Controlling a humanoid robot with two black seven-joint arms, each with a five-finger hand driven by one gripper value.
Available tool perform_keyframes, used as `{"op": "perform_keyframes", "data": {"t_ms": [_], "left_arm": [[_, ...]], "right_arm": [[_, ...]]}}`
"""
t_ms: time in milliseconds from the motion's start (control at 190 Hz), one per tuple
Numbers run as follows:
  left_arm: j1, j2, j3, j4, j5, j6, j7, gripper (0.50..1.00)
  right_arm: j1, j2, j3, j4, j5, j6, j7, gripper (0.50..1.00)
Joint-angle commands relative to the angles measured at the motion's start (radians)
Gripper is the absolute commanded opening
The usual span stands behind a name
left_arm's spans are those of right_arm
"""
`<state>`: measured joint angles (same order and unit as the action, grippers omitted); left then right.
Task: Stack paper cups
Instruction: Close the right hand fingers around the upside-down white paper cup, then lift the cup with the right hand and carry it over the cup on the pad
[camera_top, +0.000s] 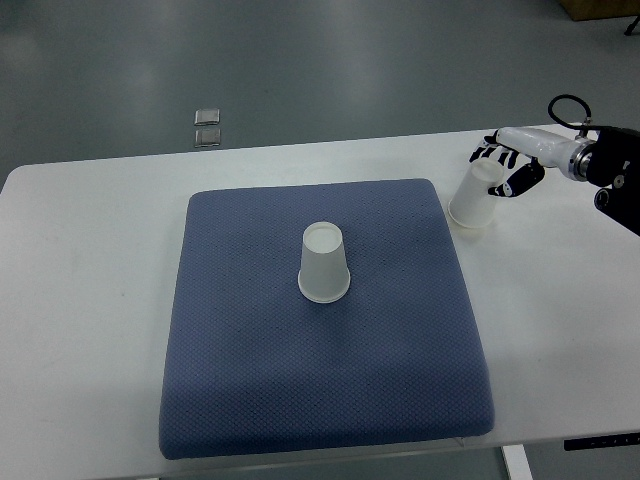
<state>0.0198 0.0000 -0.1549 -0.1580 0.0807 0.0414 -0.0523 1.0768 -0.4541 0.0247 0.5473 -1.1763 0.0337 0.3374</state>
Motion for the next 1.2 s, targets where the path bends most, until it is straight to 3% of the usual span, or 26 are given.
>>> {"op": "perform_keyframes", "data": {"t_ms": [0, 289, 889, 1194], "left_arm": [[0.000, 0.000, 0.000, 0.000, 0.001, 0.000, 0.000, 1.000], [0.000, 0.000, 0.000, 0.000, 0.001, 0.000, -0.001, 1.000], [0.000, 0.000, 0.000, 0.000, -0.001, 0.000, -0.001, 1.000], [0.000, 0.000, 0.000, 0.000, 0.001, 0.000, 0.000, 1.000]], "right_arm": [[0.048, -0.008, 0.007, 0.003, 0.010, 0.011, 0.003, 0.500], [0.184, -0.018, 0.030, 0.023, 0.020, 0.127, 0.034, 0.500], [0.325, -0.003, 0.073, 0.385, 0.024, 0.325, 0.034, 0.500], [0.339, 0.037, 0.080, 0.431, 0.024, 0.408, 0.029, 0.500]]}}
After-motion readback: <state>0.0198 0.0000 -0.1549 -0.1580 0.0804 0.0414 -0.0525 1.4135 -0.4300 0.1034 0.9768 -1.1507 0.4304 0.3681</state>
